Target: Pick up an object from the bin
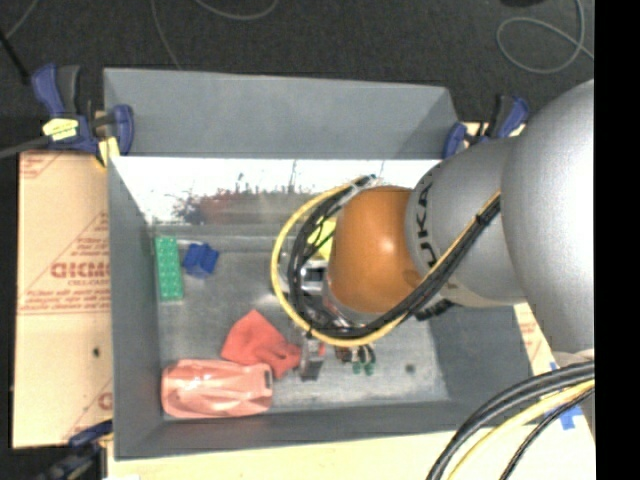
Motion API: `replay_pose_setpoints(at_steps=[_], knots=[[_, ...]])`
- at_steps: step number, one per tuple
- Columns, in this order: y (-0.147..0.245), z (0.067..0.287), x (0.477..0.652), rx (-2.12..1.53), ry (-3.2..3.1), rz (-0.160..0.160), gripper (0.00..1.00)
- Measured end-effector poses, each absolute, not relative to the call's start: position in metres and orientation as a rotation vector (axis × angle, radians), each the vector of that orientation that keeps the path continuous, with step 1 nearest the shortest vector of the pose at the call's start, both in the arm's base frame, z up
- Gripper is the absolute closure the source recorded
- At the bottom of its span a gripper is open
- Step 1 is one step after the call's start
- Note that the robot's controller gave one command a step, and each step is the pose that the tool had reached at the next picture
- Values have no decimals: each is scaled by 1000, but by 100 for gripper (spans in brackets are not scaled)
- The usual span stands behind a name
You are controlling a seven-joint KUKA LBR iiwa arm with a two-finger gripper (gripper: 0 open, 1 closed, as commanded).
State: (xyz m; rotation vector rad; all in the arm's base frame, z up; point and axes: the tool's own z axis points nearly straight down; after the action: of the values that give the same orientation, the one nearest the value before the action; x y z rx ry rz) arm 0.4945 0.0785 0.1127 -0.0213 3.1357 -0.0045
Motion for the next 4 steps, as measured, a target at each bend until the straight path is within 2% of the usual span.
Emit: replay_pose_setpoints(at_steps=[1,2,3,4], knots=[[83,174,502,-27,3130,-4,100],[79,198,501,-34,3126,-4,0],[76,175,498,-39,3131,-5,0],[102,142,540,-160,3120,-7,0]])
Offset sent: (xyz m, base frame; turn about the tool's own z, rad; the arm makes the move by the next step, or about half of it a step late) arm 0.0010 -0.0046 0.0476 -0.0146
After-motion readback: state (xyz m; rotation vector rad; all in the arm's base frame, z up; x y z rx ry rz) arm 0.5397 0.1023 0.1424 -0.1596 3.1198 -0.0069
